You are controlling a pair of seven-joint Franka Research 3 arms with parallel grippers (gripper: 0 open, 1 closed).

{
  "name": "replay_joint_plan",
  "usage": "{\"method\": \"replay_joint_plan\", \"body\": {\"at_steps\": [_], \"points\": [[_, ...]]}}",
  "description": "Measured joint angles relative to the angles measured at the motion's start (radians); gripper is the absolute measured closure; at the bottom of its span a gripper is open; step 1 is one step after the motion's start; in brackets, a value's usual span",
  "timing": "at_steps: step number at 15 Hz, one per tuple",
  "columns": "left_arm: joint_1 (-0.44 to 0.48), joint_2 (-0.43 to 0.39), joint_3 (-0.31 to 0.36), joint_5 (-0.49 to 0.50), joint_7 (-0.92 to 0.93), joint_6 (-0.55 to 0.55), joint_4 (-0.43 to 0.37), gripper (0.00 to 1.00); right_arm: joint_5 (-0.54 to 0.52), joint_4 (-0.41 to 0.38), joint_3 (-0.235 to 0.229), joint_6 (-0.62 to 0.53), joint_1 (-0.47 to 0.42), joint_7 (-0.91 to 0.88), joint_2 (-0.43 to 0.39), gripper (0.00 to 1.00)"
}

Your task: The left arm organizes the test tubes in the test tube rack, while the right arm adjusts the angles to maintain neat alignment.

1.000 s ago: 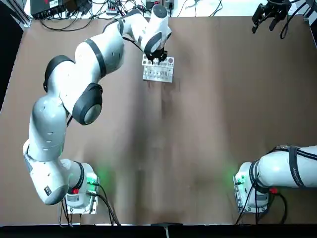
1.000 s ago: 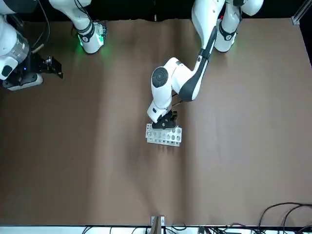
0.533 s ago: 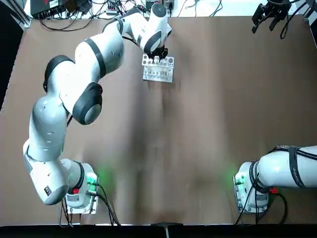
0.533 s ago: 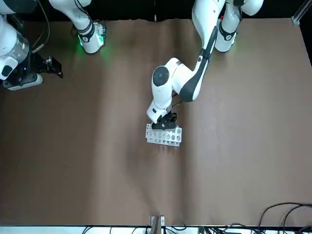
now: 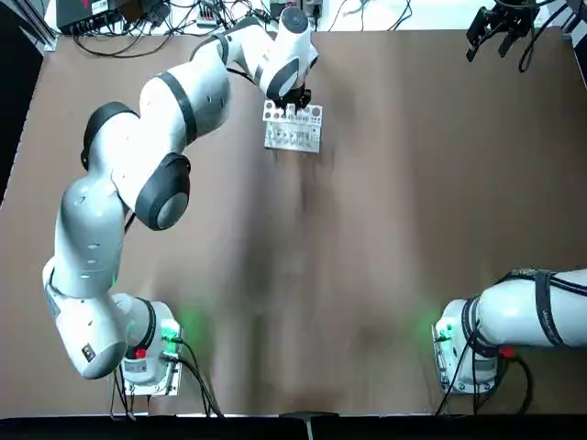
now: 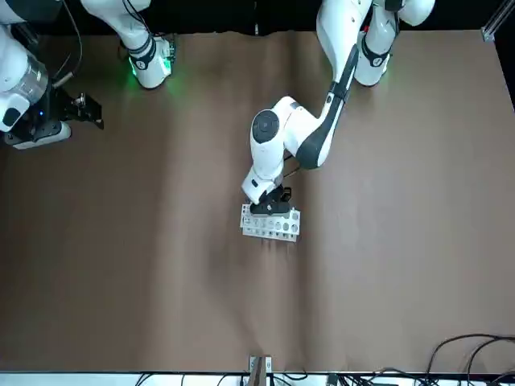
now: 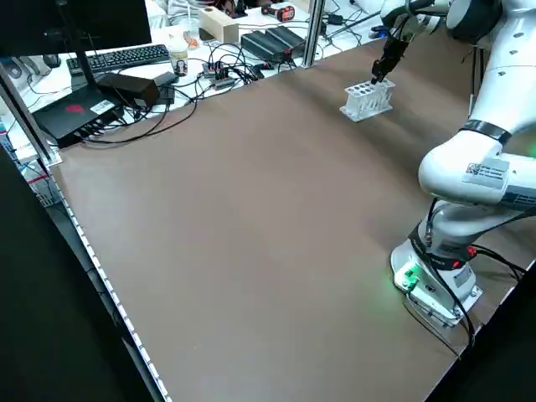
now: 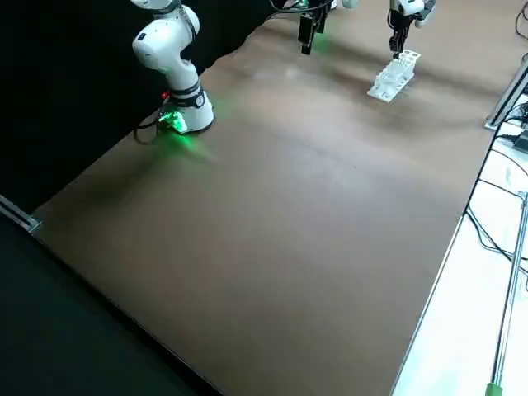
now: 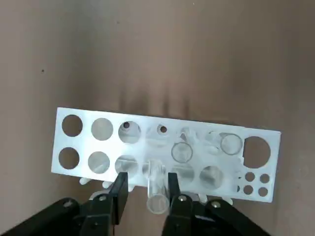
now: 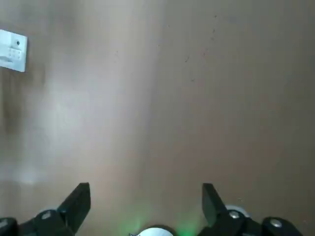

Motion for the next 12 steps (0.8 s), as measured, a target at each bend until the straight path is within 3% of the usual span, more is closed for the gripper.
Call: {"method": "replay_joint_plan", "body": {"at_steps": [12], "points": [[0.0,0.009,0.006,0.0,0.0,0.002,0.0,0.66,0.0,0.0,0.0,0.0,0.0,0.0,0.0,0.0]]}}
